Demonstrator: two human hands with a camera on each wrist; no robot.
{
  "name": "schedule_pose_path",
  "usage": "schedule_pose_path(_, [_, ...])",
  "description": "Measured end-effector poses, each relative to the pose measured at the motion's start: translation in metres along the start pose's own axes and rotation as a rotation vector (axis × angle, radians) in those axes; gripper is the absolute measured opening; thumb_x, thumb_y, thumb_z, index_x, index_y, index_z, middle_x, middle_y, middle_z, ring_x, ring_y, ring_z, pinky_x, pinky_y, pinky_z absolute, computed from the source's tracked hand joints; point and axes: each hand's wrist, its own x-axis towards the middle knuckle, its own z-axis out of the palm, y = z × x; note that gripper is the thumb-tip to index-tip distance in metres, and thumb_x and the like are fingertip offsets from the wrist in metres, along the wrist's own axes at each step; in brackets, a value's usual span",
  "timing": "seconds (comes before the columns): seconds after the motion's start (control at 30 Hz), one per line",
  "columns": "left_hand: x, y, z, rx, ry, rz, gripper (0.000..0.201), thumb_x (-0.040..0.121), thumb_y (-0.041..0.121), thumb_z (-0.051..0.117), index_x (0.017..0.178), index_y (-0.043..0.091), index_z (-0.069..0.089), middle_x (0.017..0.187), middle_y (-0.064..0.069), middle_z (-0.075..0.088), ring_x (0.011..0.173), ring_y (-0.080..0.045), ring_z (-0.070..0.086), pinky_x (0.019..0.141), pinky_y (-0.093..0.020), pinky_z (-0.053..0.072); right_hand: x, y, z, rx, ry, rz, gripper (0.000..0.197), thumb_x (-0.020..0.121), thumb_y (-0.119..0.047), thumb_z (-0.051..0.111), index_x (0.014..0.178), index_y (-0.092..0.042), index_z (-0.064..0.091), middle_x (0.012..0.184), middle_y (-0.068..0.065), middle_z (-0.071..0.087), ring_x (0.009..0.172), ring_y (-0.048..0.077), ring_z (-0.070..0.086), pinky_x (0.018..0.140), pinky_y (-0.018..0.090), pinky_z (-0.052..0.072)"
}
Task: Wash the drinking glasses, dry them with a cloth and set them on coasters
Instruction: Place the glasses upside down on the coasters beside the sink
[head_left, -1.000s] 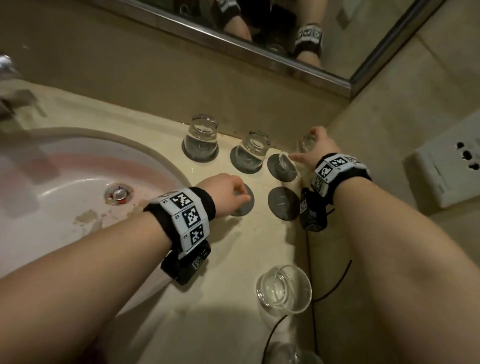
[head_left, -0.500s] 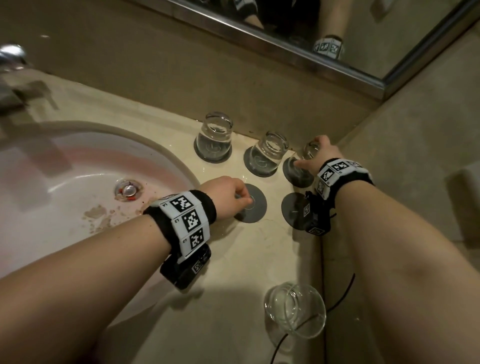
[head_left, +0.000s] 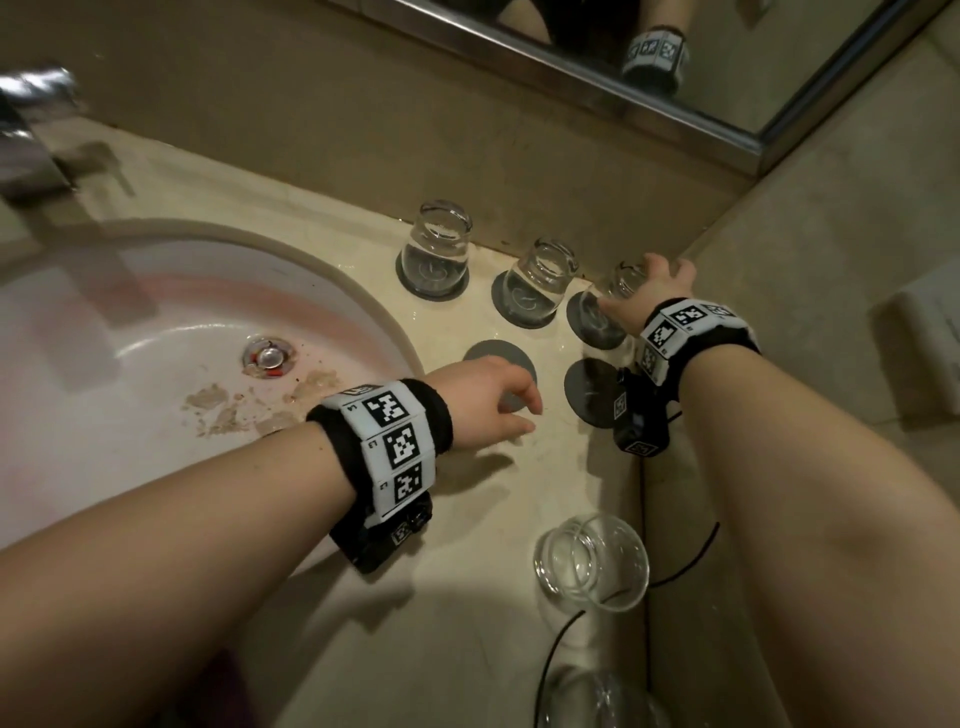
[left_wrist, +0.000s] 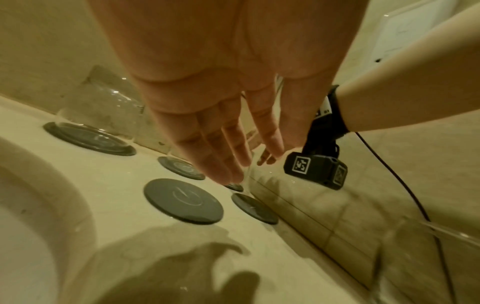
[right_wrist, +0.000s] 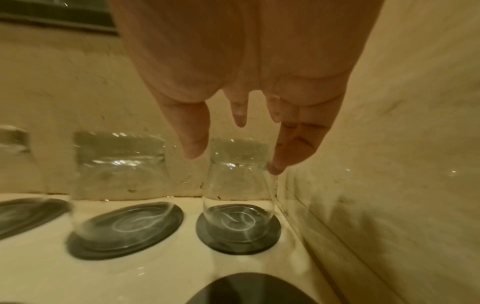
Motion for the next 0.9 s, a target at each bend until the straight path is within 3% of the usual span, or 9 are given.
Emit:
schedule_pose_path(0.2, [-0.017,0.023,0.018,0.066,-0.101,0.140,0.031,0.087,0.030,0.063,0.118,0.028,0.057,0.125,0.002,0.048,0.109,-0.012,0.054,0.095,-0.031,0.045,-0.039,0.001,-0.003,0.057,0.023,-0.080,0.069,0.088,-0.035,0.060,0.145,-0.021,0.025,0.156,0.008,0.001,0.127,0.037,0.042,0.104,0.042,0.038])
schedule_pose_path(0.4, [-0.033,0.047,0.049,0.305,-0.243,0.309,0.045,0.084,0.027,0.066,0.127,0.033,0.054,0.139,0.000,0.033,0.123,-0.018,0.042,0.100,-0.025,0.034,-0.077,-0.001,-0.008,0.149,0.055,-0.185,0.065,0.089,-0.034,0.057,0.145,-0.022,0.027,0.155,0.006,0.003,0.129,0.029,0.041,0.106,0.037,0.037])
schedule_pose_path(0.5, [-0.038,0.050,0.064,0.445,-0.284,0.284,0.040,0.085,0.027,0.064,0.124,0.034,0.057,0.135,-0.002,0.034,0.120,-0.023,0.043,0.096,-0.029,0.037,-0.093,0.000,-0.013,0.197,0.084,-0.234,0.063,0.089,-0.033,0.058,0.143,-0.022,0.028,0.155,0.005,0.006,0.126,0.026,0.043,0.104,0.033,0.038])
schedule_pose_path(0.6, [-0.038,0.050,0.074,0.507,-0.251,0.247,0.033,0.086,0.024,0.061,0.119,0.025,0.059,0.135,-0.003,0.037,0.113,-0.027,0.048,0.085,-0.028,0.040,-0.105,0.004,-0.021,0.240,0.115,-0.282,0.060,0.090,-0.031,0.057,0.143,-0.020,0.030,0.154,0.005,0.008,0.122,0.022,0.046,0.088,0.022,0.036])
schedule_pose_path(0.7, [-0.036,0.049,0.077,0.478,-0.187,0.212,0.031,0.086,0.021,0.058,0.117,0.018,0.056,0.129,-0.002,0.052,0.097,-0.021,0.055,0.071,-0.020,0.041,-0.117,0.006,-0.031,0.282,0.136,-0.316,0.058,0.090,-0.031,0.057,0.142,-0.019,0.032,0.153,0.004,0.011,0.119,0.019,0.049,0.091,0.022,0.042])
schedule_pose_path(0.73, [-0.036,0.048,0.077,0.477,-0.189,0.214,0.030,0.087,0.021,0.058,0.117,0.018,0.057,0.129,-0.002,0.052,0.097,-0.020,0.055,0.073,-0.019,0.043,-0.120,0.006,-0.034,0.293,0.142,-0.328,0.058,0.091,-0.031,0.057,0.142,-0.019,0.032,0.152,0.004,0.013,0.118,0.019,0.049,0.093,0.023,0.044])
schedule_pose_path(0.83, [-0.037,0.043,0.068,0.479,-0.156,0.183,0.024,0.085,0.031,0.064,0.107,0.020,0.066,0.131,-0.001,0.046,0.115,-0.023,0.050,0.094,-0.029,0.042,-0.130,0.004,-0.041,0.278,0.137,-0.373,0.057,0.091,-0.033,0.056,0.141,-0.019,0.033,0.152,0.003,0.016,0.121,0.019,0.046,0.096,0.023,0.041])
schedule_pose_path(0.9, [-0.040,0.037,0.056,0.437,-0.108,0.141,0.026,0.082,0.038,0.066,0.101,0.022,0.068,0.125,-0.001,0.048,0.113,-0.022,0.051,0.095,-0.032,0.042,-0.136,0.001,-0.045,0.243,0.115,-0.400,0.055,0.092,-0.035,0.054,0.141,-0.020,0.034,0.151,0.003,0.018,0.120,0.018,0.047,0.090,0.020,0.036])
